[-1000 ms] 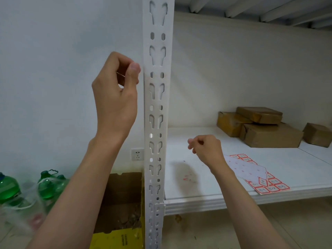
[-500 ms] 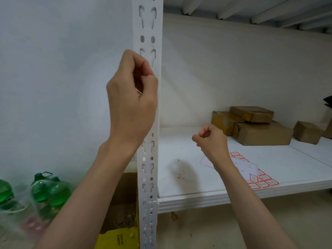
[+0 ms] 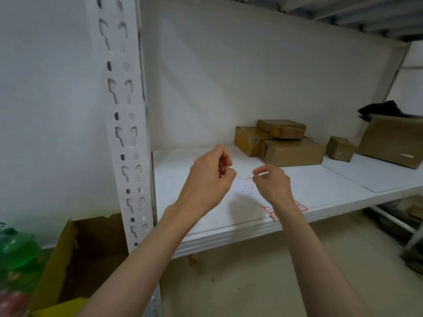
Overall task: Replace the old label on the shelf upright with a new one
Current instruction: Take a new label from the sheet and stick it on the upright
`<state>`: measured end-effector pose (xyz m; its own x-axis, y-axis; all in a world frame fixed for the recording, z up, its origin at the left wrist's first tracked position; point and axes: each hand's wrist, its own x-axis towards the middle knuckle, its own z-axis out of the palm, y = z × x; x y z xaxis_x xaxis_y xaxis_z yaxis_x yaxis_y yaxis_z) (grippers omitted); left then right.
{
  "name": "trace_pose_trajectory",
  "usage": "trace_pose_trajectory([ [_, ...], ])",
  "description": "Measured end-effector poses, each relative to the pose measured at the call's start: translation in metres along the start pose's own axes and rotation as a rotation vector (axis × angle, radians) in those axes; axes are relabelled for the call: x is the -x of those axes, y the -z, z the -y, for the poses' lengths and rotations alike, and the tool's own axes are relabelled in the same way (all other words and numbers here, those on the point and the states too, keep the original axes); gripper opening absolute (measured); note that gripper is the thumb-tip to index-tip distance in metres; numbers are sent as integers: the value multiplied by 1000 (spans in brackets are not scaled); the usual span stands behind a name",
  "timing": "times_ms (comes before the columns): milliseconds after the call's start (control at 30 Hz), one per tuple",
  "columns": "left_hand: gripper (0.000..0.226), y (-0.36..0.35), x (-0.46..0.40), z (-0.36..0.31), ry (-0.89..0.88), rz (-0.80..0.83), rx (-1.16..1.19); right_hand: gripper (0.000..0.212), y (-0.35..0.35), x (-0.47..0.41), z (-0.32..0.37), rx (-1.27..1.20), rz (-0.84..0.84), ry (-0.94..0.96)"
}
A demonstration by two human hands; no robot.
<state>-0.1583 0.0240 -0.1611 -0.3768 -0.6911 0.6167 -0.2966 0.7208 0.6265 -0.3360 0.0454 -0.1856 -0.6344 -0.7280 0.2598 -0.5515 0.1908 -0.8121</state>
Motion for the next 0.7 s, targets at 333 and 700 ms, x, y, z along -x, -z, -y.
trace_pose_trajectory([
  [333, 49, -103, 5, 45, 83, 506, -206, 39, 20, -21, -63, 228, 98, -239],
  [700, 58, -144, 0, 59, 27, 501, -264, 35, 38, -35, -86, 50, 123, -305],
])
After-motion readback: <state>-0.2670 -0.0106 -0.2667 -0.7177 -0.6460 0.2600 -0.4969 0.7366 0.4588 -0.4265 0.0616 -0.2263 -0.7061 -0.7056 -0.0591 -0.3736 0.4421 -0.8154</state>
